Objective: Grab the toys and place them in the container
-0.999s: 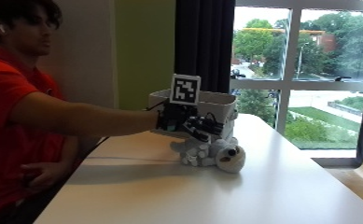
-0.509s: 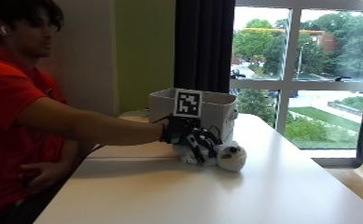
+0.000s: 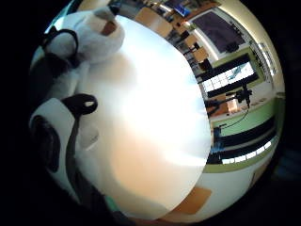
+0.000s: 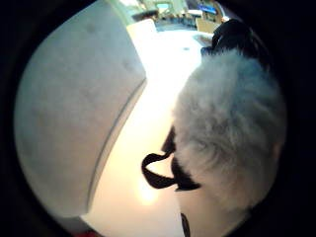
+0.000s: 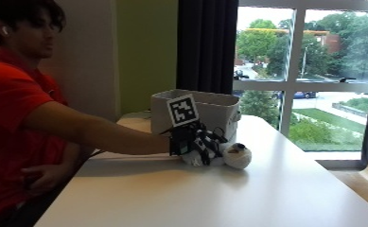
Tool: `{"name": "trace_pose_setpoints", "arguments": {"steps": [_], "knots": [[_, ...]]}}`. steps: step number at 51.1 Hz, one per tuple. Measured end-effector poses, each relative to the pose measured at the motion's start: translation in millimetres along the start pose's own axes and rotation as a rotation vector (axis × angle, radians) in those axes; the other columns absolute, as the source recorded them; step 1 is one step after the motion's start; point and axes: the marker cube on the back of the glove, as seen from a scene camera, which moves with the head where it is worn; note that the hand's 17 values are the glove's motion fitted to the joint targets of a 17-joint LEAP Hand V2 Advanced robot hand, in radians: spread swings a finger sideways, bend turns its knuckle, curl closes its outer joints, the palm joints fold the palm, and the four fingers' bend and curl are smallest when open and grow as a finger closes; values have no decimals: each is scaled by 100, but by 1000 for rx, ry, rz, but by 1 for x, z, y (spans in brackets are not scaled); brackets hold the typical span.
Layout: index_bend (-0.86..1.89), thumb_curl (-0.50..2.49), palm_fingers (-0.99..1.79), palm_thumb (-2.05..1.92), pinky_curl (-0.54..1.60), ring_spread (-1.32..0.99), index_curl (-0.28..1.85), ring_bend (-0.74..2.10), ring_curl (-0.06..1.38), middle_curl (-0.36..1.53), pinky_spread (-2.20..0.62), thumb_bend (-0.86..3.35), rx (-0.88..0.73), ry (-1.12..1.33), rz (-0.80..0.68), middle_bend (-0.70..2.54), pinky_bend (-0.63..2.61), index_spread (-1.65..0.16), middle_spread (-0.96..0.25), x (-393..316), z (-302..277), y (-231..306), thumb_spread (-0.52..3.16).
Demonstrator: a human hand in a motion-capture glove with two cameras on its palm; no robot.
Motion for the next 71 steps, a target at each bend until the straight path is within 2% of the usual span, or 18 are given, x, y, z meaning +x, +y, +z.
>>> {"name": "trace_pose_setpoints", "arguments": {"steps": [4,9,14,21,26,31,35,42,47,52,55,64,71], "knots": [[61,32,68,22,34,-31,44,100,38,17,-28,10,56,85,78,14,116,-44,-32,16,2,1,127],[53,37,73,33,34,-35,44,110,40,15,-32,14,98,-18,-97,12,117,-43,-37,12,-1,16,127],[45,42,74,43,34,-38,43,115,41,14,-34,17,107,-75,-137,13,117,-43,-40,13,-3,23,125],[26,48,86,49,32,-40,39,109,38,21,-36,17,-42,-123,-154,35,109,-45,-46,10,-8,25,118],[19,53,93,52,31,-42,38,103,36,27,-36,15,-217,-42,-219,48,101,-47,-48,14,-12,24,111],[16,56,90,49,31,-45,38,98,34,29,-36,11,-247,7,-207,49,98,-48,-49,13,-14,26,107],[14,58,91,46,32,-46,38,97,34,29,-38,8,-207,7,-125,46,101,-49,-49,7,-13,27,106],[20,64,110,51,31,-46,40,96,35,35,-44,7,-107,-20,-176,55,93,-47,-48,11,-12,35,96],[31,70,121,55,31,-45,47,96,37,39,-45,7,-23,-24,-158,63,88,-46,-47,19,-15,37,87],[37,74,126,56,32,-43,52,101,39,44,-46,6,-39,-30,-63,70,87,-44,-45,26,-20,37,81],[41,77,131,55,33,-41,55,107,42,46,-45,5,-40,-29,-86,74,85,-43,-43,32,-27,40,78],[50,84,129,54,35,-38,63,113,45,52,-44,3,19,-187,-248,83,86,-39,-38,41,-86,34,72],[54,89,126,54,37,-37,68,115,46,54,-44,2,97,-222,-216,87,88,-36,-36,41,-156,8,69]]}}
